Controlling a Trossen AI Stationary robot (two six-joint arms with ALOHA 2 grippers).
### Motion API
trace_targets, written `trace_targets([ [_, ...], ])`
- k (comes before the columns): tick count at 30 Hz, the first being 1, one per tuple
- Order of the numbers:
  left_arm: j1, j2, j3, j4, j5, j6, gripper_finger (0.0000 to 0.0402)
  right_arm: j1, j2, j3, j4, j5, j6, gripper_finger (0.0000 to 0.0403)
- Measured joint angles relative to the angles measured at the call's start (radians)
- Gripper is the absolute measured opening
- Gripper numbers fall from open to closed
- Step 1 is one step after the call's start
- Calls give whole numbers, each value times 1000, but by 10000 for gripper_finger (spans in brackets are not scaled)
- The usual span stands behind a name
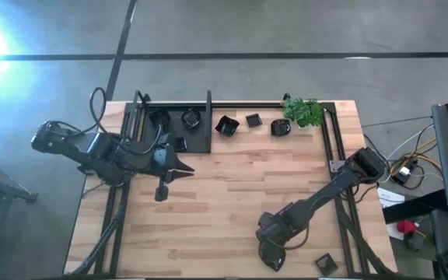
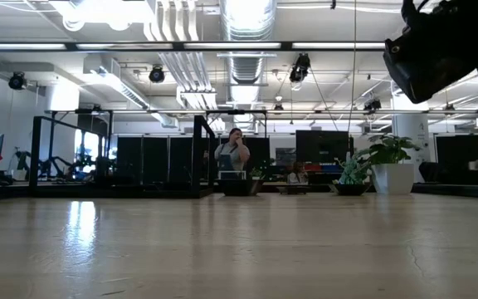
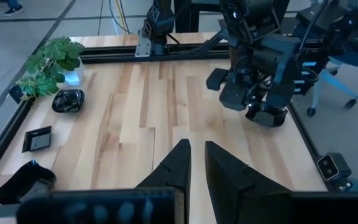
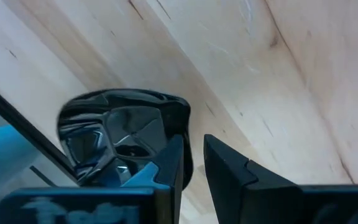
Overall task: Pick & Place Mini shaped plates
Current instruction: Stack the black leaf shaped plate on top of the black leaf shaped plates on the shelf
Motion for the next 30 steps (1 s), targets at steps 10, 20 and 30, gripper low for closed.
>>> trace_targets([
  [10, 0, 0, -1, 9, 0, 1, 41, 3, 1, -79, 185, 1, 6, 61],
  [20, 0, 0, -3, 10, 0, 2, 41, 3, 1, -109, 233, -1, 69, 49],
  [30, 0, 0, -1, 10, 0, 24, 41, 4, -3, -56, 206, 3, 59, 8],
])
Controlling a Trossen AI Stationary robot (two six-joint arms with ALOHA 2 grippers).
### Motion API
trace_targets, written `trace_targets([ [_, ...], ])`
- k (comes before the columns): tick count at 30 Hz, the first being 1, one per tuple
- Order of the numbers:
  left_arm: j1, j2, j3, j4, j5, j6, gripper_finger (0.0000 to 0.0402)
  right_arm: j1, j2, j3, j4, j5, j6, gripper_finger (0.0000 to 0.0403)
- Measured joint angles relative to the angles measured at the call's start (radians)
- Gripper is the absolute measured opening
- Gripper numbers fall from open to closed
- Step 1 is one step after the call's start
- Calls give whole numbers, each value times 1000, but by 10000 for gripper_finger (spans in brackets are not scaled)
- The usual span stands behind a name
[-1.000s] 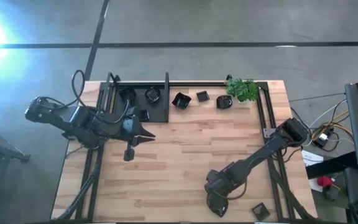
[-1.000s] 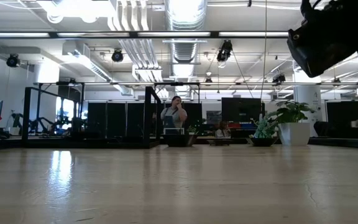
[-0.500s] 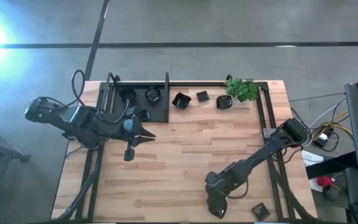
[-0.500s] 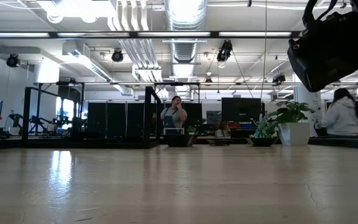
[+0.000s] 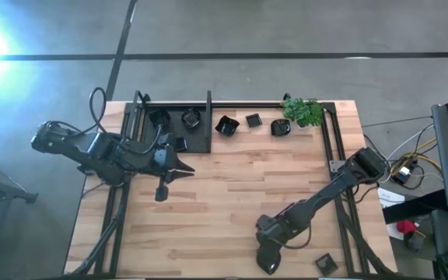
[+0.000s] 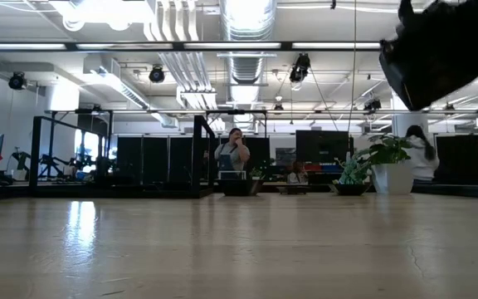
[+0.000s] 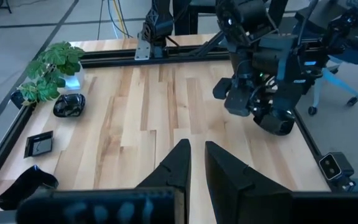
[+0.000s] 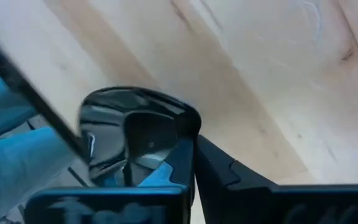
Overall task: Pick & Place Mini shaped plates
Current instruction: Stack the black leaf shaped plate on top of the black leaf shaped plates on the shelf
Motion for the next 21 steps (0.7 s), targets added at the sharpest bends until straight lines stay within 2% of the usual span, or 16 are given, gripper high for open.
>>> trace_targets([
  [11, 0, 0, -3, 0, 0, -1, 41, -52, -1, 190, -255, 65, -118, 8],
  [21, 0, 0, -3, 0, 0, -5, 41, -217, -1, 269, -278, 126, -361, 8],
])
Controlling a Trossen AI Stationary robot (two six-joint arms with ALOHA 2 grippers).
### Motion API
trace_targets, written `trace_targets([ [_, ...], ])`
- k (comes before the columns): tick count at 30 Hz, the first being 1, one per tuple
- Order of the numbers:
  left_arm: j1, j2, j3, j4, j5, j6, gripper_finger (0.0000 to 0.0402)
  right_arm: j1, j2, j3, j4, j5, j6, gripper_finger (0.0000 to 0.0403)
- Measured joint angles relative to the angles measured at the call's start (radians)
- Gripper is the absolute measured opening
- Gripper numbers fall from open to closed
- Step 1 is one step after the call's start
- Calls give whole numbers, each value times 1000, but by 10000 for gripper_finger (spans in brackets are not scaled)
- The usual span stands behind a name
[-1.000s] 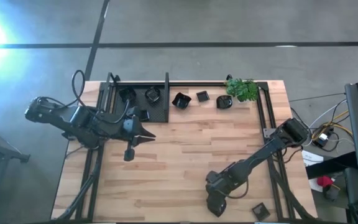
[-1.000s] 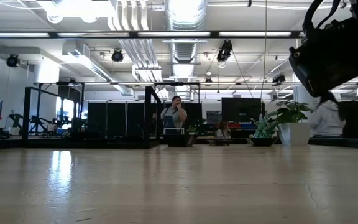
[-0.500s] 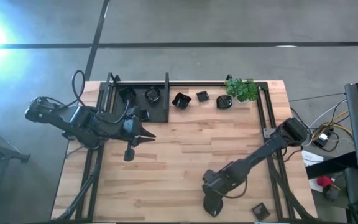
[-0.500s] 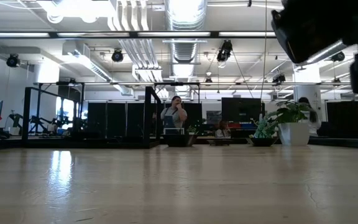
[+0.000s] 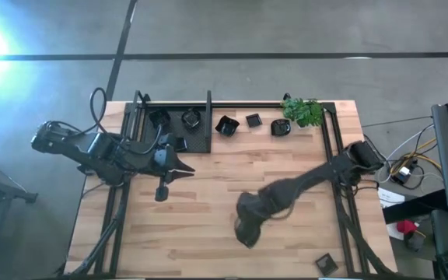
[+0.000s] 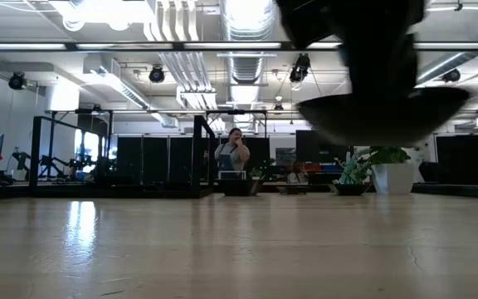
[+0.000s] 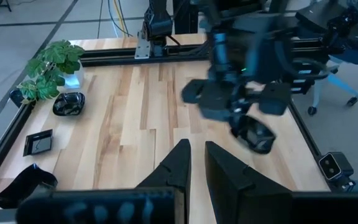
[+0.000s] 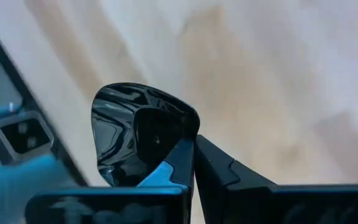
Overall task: Pick & Place Mini shaped plates
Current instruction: Stack the black leaf shaped plate on top of the black leaf shaped plates on the shelf
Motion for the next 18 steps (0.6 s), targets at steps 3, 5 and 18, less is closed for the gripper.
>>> trace_targets([
  [3, 0, 0, 0, 0, 0, -12, 41, -69, 0, 18, 6, 18, -77, 8],
  [5, 0, 0, 0, 0, 0, -13, 41, -113, 0, 29, 11, 20, -131, 8],
  [18, 0, 0, -2, 0, -31, -113, 41, -349, 67, 30, 221, 14, -252, 8],
])
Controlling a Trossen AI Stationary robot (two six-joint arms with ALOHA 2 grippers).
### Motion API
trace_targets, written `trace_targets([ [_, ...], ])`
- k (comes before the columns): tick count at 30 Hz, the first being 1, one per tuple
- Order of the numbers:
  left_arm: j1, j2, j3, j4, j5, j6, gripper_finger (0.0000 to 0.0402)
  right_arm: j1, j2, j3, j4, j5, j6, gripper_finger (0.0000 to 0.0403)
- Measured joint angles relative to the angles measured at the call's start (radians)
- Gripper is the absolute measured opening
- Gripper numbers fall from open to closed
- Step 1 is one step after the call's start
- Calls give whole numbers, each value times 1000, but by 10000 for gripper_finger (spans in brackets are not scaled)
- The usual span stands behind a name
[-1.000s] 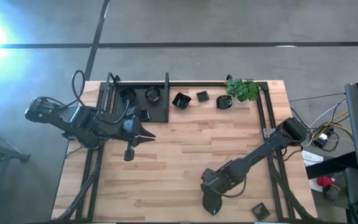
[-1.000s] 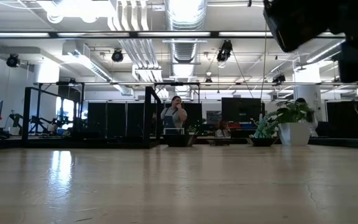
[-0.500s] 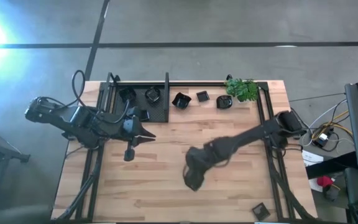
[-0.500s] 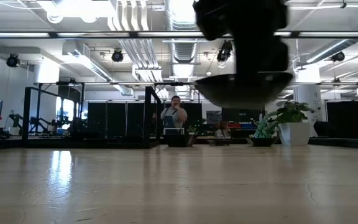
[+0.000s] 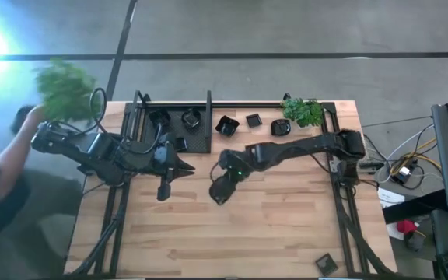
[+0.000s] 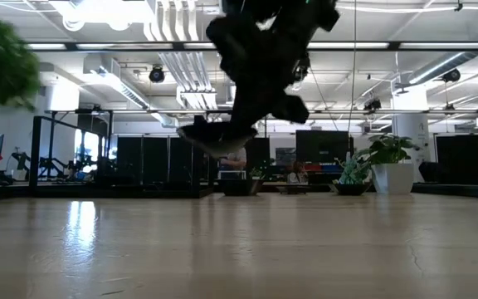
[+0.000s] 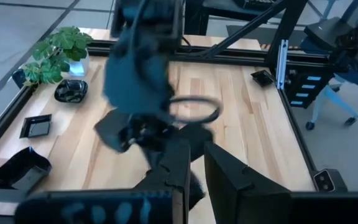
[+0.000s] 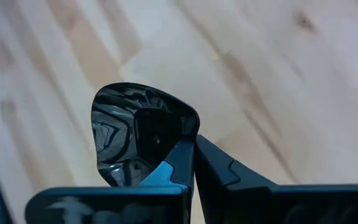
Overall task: Pick & Place Mini shaped plates
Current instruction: Stack the black leaf shaped plate on top of the black leaf shaped plates on the shelf
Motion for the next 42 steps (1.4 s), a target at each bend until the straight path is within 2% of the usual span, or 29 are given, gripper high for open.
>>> trace_targets([
  [9, 0, 0, 0, 0, 0, -7, 41, -29, 170, 19, 71, -119, 7, 8],
  [13, 0, 0, 0, 0, 0, -7, 41, -27, 211, 44, 70, -138, 10, 8],
  [35, 0, 0, 0, -7, 0, -4, 41, -24, 208, 61, 74, -127, 10, 9],
  [42, 0, 0, 0, -7, 0, -4, 41, -24, 207, 61, 74, -121, 7, 51],
])
